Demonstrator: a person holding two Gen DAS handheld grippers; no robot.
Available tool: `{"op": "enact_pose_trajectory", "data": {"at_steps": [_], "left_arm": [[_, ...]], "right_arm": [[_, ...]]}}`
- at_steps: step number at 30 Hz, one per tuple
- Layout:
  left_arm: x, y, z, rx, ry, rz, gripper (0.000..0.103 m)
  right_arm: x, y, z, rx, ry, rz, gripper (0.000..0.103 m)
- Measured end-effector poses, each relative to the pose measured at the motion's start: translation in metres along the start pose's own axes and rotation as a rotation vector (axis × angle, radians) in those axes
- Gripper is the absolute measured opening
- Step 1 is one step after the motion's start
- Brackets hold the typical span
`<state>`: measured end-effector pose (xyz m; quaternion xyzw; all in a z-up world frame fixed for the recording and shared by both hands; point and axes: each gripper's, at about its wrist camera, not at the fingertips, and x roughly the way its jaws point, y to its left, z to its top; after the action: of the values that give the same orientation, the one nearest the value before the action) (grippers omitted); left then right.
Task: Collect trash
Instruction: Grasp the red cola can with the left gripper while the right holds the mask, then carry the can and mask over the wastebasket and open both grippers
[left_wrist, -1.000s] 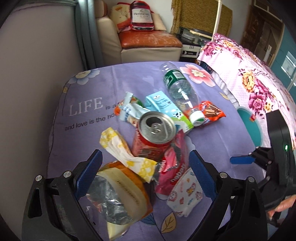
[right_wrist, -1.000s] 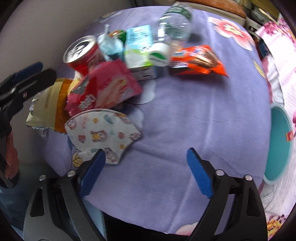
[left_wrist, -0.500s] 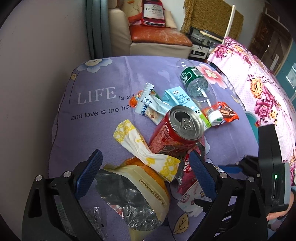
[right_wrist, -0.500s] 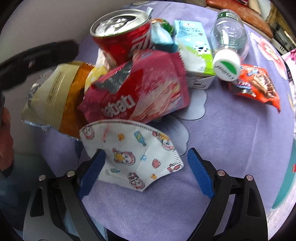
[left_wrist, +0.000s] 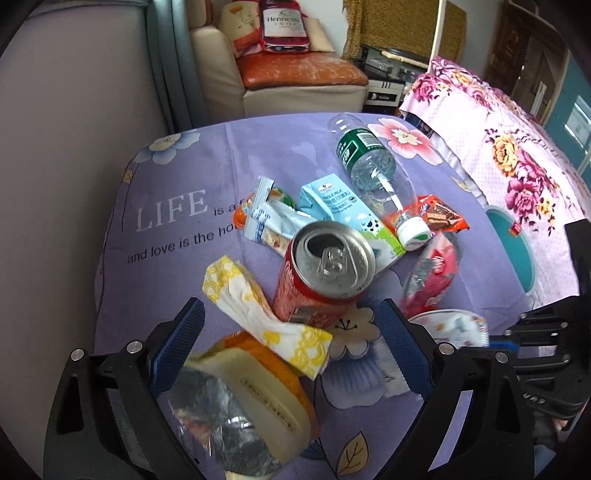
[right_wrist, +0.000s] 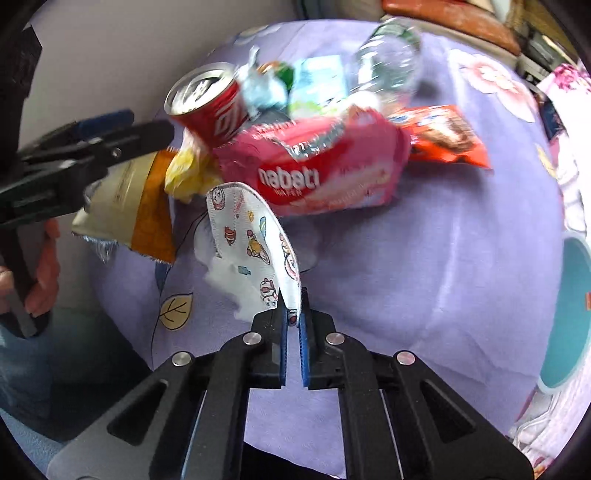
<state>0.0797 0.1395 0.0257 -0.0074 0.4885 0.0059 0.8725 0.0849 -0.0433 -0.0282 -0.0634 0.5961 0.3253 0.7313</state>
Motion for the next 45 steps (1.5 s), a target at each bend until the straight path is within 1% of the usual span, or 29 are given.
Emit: {"op": "enact_pose_trajectory", "data": {"at_steps": [2, 3, 4, 5, 6, 7, 10, 11, 12, 13, 16, 18, 20, 22, 25, 27, 31, 35, 39, 42, 45], "left_arm": [[0.007, -0.002, 0.008, 0.014, 0.009, 0.013, 0.094], [0.010, -0.003, 0.010, 0.018, 0.013, 0.018, 0.094], [0.014, -0.005, 0.013, 0.027, 0.020, 0.026, 0.094], [0.018, -0.009, 0.015, 0.039, 0.025, 0.034, 0.094], [0.021, -0.012, 0.016, 0.050, 0.029, 0.038, 0.094], [0.025, -0.017, 0.017, 0.067, 0.036, 0.043, 0.094], [0.037, -0.029, 0.017, 0.107, 0.056, 0.056, 0.094], [0.039, -0.031, 0.017, 0.115, 0.056, 0.067, 0.086], [0.043, -0.034, 0.017, 0.120, 0.060, 0.074, 0.069], [0.046, -0.034, 0.017, 0.116, 0.074, 0.068, 0.058], [0.046, -0.033, 0.018, 0.095, 0.068, 0.062, 0.059], [0.041, -0.031, 0.019, 0.073, 0.062, 0.039, 0.059], [0.031, -0.029, 0.021, 0.057, 0.038, 0.042, 0.059], [0.015, -0.026, 0.023, 0.038, 0.005, 0.037, 0.059], [-0.009, -0.022, 0.028, 0.007, -0.038, 0.004, 0.059], [-0.023, -0.025, 0.032, 0.006, -0.064, -0.017, 0.059], [-0.044, -0.048, 0.037, 0.045, -0.109, -0.048, 0.059], [-0.050, -0.077, 0.043, 0.061, -0.126, -0.100, 0.059], [-0.044, -0.111, 0.051, 0.089, -0.124, -0.147, 0.059], [-0.033, -0.144, 0.058, 0.117, -0.114, -0.186, 0.059], [-0.020, -0.182, 0.065, 0.151, -0.103, -0.226, 0.059]], "right_arm": [[-0.009, -0.004, -0.005, 0.021, -0.014, 0.008, 0.005], [-0.015, 0.003, -0.010, 0.021, -0.022, 0.000, 0.005], [-0.027, -0.010, -0.009, 0.023, -0.026, -0.005, 0.005], [-0.031, -0.014, -0.012, 0.029, -0.036, -0.018, 0.005], [-0.032, -0.014, -0.010, 0.039, -0.044, -0.027, 0.005], [-0.032, -0.021, -0.006, 0.049, -0.048, -0.031, 0.005], [-0.045, -0.046, -0.010, 0.093, -0.071, -0.049, 0.005], [-0.048, -0.052, -0.009, 0.102, -0.075, -0.052, 0.005], [-0.050, -0.058, -0.010, 0.113, -0.081, -0.053, 0.005], [-0.052, -0.062, -0.011, 0.122, -0.085, -0.048, 0.005], [-0.050, -0.066, -0.008, 0.131, -0.092, -0.034, 0.005], [-0.046, -0.067, -0.006, 0.133, -0.088, -0.012, 0.006], [-0.042, -0.068, -0.003, 0.131, -0.087, -0.004, 0.006], [-0.040, -0.068, 0.000, 0.136, -0.104, -0.008, 0.006], [-0.046, -0.068, 0.002, 0.131, -0.136, -0.003, 0.005], [-0.056, -0.070, 0.001, 0.132, -0.164, -0.003, 0.005], [-0.078, -0.081, -0.004, 0.155, -0.217, -0.028, 0.005], [-0.101, -0.097, -0.010, 0.187, -0.274, -0.065, 0.005], [-0.124, -0.121, -0.018, 0.235, -0.323, -0.098, 0.005], [-0.144, -0.146, -0.029, 0.286, -0.370, -0.129, 0.005], [-0.156, -0.166, -0.036, 0.321, -0.395, -0.160, 0.005]]}}
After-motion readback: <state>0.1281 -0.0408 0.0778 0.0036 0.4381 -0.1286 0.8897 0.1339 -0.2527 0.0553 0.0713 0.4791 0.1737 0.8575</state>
